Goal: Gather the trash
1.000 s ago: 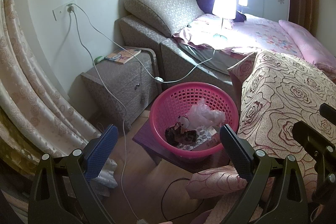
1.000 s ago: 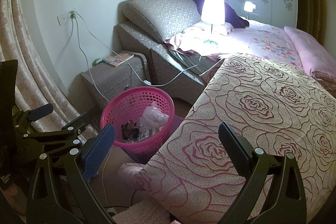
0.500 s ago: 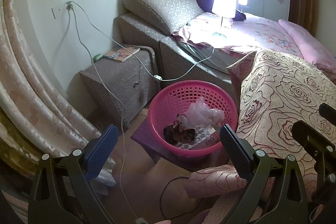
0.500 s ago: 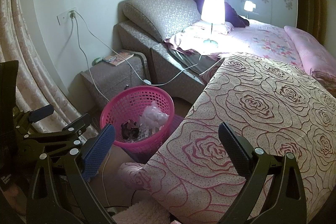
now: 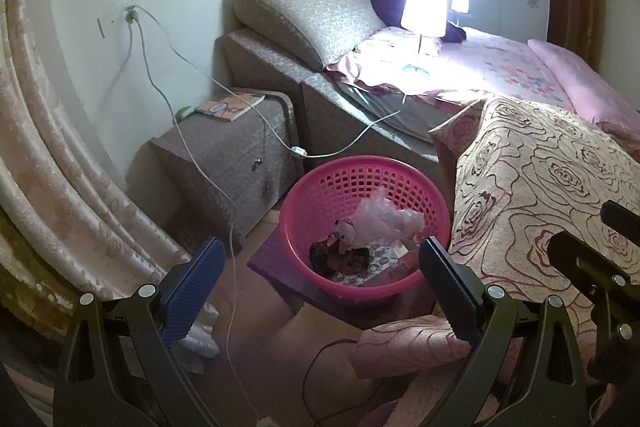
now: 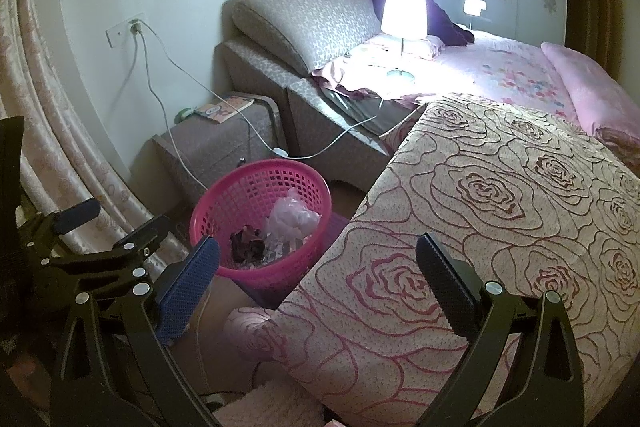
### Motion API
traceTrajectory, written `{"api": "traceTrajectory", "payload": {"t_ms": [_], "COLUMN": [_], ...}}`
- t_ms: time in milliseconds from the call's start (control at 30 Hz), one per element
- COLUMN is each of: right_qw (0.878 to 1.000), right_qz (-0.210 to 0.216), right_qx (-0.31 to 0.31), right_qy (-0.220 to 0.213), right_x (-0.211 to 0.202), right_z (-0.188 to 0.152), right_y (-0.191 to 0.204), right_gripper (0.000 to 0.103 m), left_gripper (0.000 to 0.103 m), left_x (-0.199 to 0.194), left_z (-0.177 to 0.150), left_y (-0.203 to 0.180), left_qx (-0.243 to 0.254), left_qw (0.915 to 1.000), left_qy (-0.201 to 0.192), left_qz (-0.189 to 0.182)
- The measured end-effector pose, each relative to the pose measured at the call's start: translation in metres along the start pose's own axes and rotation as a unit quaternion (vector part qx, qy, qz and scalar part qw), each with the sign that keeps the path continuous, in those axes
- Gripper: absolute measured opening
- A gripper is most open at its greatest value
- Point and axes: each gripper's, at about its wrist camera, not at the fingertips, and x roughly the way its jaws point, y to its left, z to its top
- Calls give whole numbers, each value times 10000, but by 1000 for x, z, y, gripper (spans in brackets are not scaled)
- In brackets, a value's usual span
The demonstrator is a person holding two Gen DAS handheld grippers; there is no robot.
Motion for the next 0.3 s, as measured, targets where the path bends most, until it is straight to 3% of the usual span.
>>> {"api": "traceTrajectory", "payload": {"t_ms": [300], "right_qw": [9998], "right_qz": [46], "right_qx": [210], "right_qy": [59], "right_x": [-5], "right_z": [0], "right_y": [-17], "right_gripper": [95], "left_gripper": [94], "left_x": [-5], "left_z": [8], "left_y": [-6], "left_qx": [95], "left_qw": [9999], "left_qy": [-59], "left_qz": [28]}}
